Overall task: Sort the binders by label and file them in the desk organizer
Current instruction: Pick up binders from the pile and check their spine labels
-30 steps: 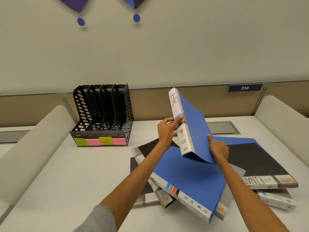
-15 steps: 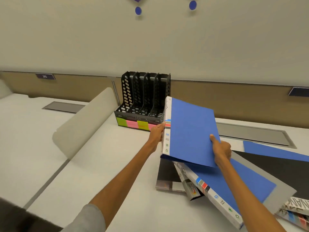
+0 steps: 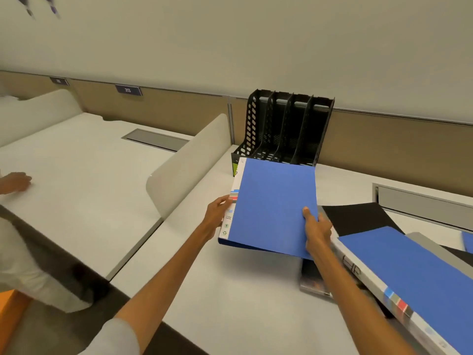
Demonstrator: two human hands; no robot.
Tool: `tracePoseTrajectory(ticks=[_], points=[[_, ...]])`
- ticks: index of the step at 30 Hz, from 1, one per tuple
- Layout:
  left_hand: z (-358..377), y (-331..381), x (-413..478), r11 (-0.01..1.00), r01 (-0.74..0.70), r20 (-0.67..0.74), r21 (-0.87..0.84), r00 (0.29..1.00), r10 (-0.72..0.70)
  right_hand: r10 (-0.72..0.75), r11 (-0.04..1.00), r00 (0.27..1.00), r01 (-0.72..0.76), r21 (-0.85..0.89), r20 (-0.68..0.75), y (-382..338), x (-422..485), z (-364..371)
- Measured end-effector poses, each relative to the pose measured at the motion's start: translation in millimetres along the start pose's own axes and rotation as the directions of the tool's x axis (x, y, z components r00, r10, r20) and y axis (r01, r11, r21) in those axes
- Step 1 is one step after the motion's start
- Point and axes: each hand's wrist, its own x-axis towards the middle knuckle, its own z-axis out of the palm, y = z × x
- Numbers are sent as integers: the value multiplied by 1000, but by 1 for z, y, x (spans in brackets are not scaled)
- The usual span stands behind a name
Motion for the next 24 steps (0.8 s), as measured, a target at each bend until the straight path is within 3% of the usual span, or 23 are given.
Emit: tracePoseTrajectory(ticks=[4,14,19,24], points=[[-61,-13,15,1000,25,-63,-12,998,-26,5,998,999,-7,-54,-42,13,-28,63],[-171,-59,57,959,-30,-57,281,997,48,118,986,991,-125,-109,-67,77,-85,197],[-202,-70,73,908,-41,-56,418,996,71,108,919,994,-102,-380,-5,86,-96,225],[-202,-78,81,860,-39,-90,508,991,98,-81,724,997,52,-688,-10,90,-106,234]])
